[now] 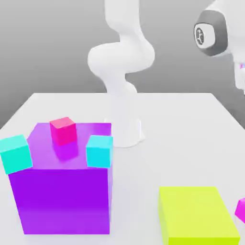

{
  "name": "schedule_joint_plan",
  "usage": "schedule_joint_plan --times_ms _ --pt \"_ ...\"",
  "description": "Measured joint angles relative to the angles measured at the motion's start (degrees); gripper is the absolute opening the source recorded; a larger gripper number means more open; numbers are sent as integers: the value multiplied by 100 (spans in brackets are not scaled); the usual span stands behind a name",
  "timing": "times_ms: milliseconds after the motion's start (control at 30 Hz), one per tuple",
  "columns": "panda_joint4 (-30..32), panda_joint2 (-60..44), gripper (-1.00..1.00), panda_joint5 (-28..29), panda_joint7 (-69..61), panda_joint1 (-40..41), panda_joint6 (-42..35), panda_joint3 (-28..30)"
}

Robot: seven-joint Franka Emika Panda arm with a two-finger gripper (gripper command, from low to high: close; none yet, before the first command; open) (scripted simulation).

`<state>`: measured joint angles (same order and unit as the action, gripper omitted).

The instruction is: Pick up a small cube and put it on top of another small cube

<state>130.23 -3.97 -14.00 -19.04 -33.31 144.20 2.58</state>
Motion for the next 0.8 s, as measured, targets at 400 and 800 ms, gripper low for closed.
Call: schedule_joint_plan --times_ms 400,800 --pt "-70 -1992 0 1361 -1184 -666 947 -242" --pt "-105 -2197 -100 1401 -1197 -681 1090 -243"
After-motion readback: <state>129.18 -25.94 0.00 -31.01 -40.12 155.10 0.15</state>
